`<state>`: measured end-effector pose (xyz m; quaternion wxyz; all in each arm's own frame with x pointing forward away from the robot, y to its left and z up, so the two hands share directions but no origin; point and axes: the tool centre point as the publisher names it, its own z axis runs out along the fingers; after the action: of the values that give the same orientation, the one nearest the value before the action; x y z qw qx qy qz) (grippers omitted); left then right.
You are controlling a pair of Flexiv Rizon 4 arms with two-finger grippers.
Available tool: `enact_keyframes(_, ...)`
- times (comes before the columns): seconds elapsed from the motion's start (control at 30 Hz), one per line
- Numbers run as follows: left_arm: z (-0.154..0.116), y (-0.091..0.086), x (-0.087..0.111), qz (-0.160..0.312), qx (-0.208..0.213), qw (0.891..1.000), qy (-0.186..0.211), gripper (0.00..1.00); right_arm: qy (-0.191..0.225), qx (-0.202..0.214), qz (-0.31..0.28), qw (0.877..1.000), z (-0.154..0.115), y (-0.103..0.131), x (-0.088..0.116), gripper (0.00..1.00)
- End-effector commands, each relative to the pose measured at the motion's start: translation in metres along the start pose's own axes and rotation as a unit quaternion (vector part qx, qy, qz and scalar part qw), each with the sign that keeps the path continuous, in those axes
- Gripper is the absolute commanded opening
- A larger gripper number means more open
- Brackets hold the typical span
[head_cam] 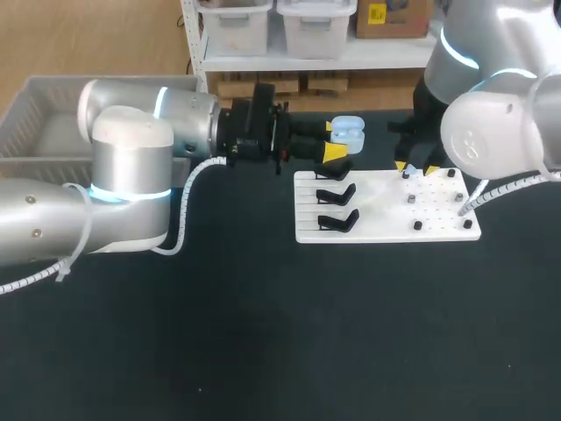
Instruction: Pick up each earbud case from the left stands, insert the matching earbuds, close the lid, and place the case in the box.
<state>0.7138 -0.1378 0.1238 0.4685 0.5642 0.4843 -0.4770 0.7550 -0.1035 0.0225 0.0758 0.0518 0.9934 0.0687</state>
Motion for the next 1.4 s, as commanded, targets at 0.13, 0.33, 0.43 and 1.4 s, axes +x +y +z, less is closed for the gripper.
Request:
enact_keyframes(0.13,0.000,-0.001,0.001,0.002,-0.002,1.000,-0.001,0.00,0.000,-0.007,0.000,1.000,0.006,-0.001,-0.002,0.40)
enact_keyframes(0.33,0.000,-0.001,0.001,0.002,-0.002,1.000,-0.001,0.00,0.003,-0.010,0.002,1.000,0.010,-0.001,-0.004,0.37)
enact_keyframes(0.43,0.000,-0.001,0.001,0.002,-0.002,1.000,-0.001,0.00,0.006,-0.013,0.004,1.000,0.011,-0.002,-0.004,0.33)
enact_keyframes(1.4,0.000,-0.001,0.001,0.002,-0.002,1.000,-0.001,0.00,-0.011,-0.037,0.017,0.999,-0.043,0.004,0.009,0.00)
